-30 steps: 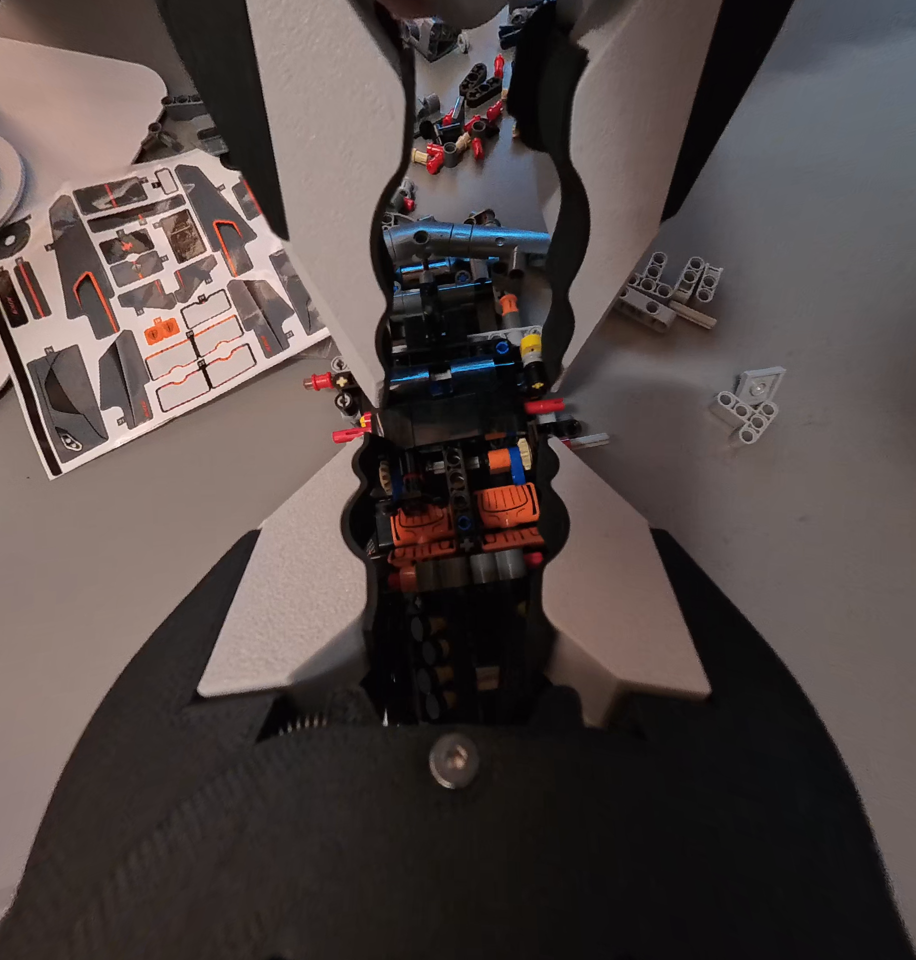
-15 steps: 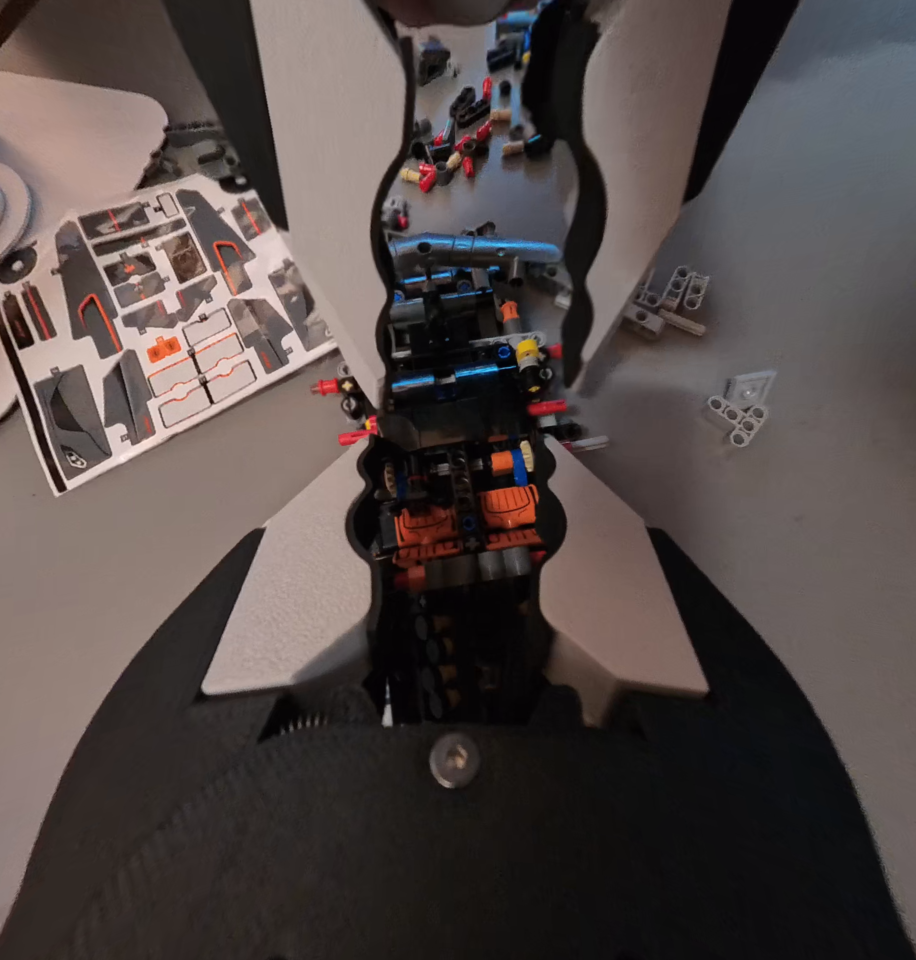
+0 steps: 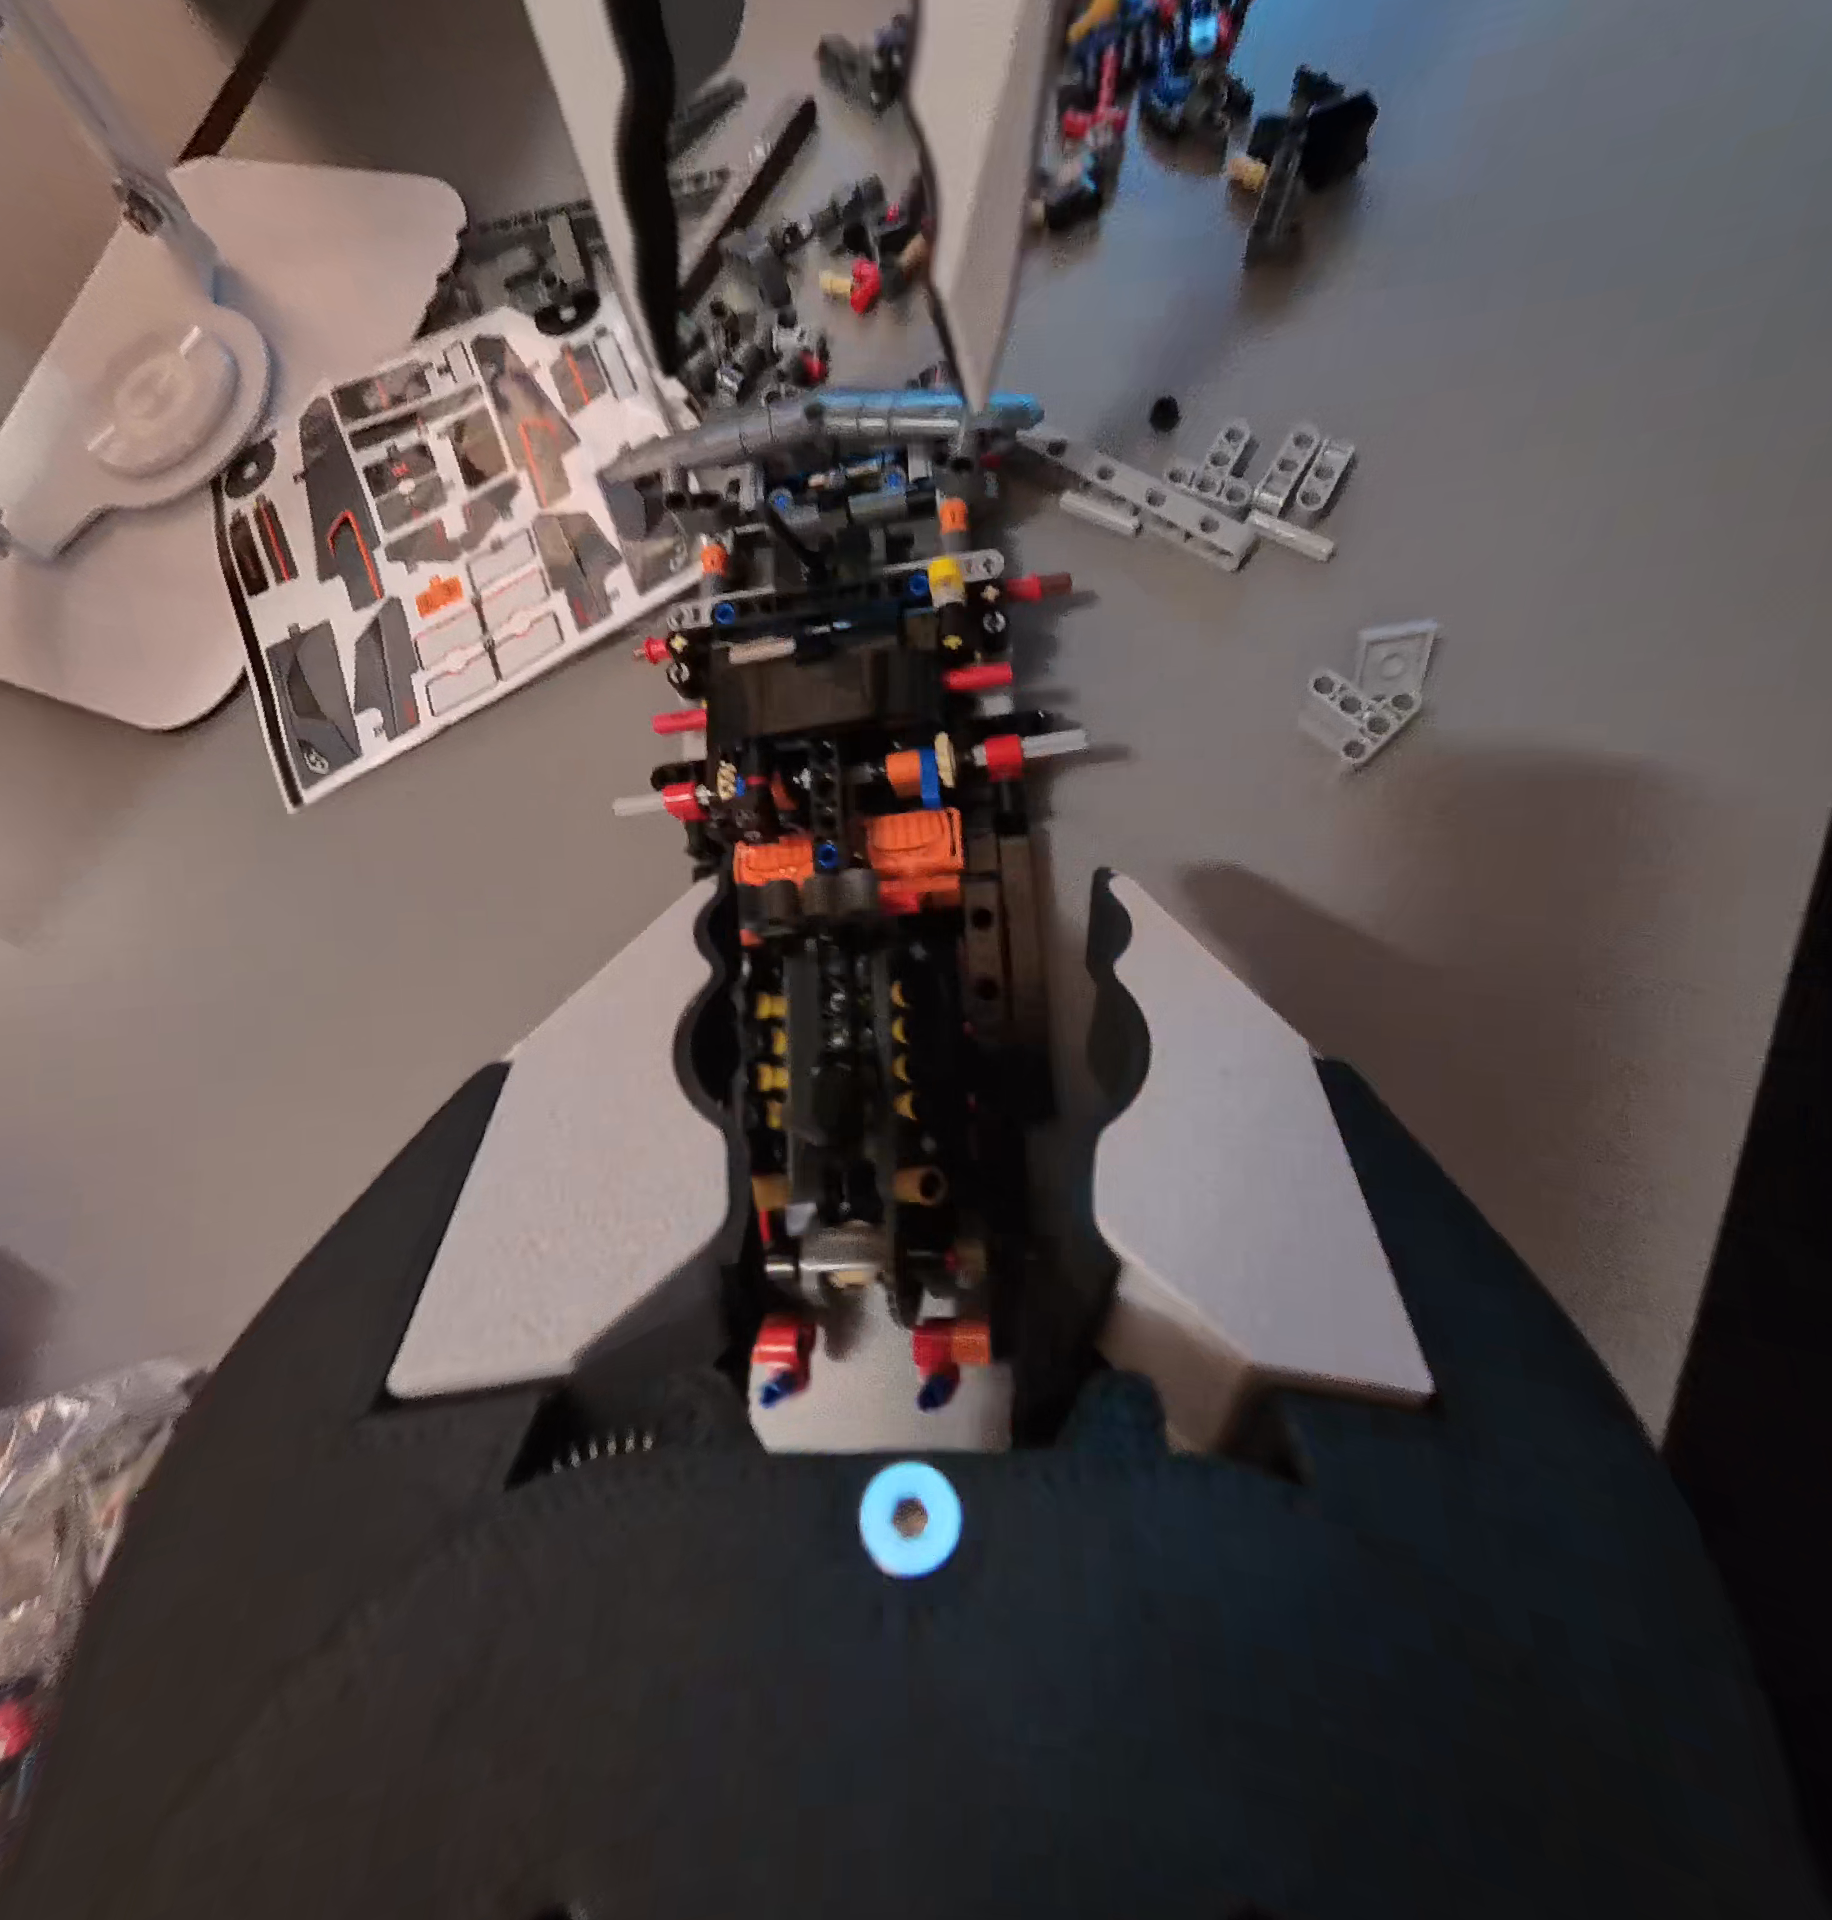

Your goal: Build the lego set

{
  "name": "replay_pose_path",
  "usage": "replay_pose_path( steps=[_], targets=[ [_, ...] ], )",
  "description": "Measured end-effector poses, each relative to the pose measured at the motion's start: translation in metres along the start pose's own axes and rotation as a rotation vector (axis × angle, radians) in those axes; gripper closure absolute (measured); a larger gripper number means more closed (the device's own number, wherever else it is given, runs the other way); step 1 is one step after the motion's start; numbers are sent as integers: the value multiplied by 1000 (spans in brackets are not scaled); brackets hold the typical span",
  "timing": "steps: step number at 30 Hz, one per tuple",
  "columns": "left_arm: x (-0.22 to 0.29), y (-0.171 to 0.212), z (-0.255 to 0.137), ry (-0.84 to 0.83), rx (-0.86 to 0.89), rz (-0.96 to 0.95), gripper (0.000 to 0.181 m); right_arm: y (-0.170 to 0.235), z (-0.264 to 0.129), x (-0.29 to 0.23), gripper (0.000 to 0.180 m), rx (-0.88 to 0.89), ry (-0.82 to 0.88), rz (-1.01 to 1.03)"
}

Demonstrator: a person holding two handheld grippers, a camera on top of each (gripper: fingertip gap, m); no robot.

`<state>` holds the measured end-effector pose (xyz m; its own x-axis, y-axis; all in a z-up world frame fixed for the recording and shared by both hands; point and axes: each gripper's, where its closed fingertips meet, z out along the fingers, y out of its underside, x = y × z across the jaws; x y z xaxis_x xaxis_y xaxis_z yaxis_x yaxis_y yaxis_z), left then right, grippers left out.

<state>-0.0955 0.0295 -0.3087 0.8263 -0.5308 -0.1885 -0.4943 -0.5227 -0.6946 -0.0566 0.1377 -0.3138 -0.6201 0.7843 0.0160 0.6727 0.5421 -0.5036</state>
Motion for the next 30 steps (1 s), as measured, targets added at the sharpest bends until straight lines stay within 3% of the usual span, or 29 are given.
replay_pose_path(
  steps=[4, 8, 12, 30],
  targets=[
    [0, 12, 1, -151, -71, 67, 118, -2, 6, 14, 116, 12, 37, 7],
    [-6, 25, 7, -224, -129, 81, 117, -10, 8, 29, 116, 88, 7, 105],
    [-11, 34, 11, -250, -158, 104, 122, -2, 29, 29, 116, 44, -59, 139],
    [-47, 59, -3, -141, -211, 218, 121, -2, 32, -7, 116, 121, -161, 230]
  ],
)
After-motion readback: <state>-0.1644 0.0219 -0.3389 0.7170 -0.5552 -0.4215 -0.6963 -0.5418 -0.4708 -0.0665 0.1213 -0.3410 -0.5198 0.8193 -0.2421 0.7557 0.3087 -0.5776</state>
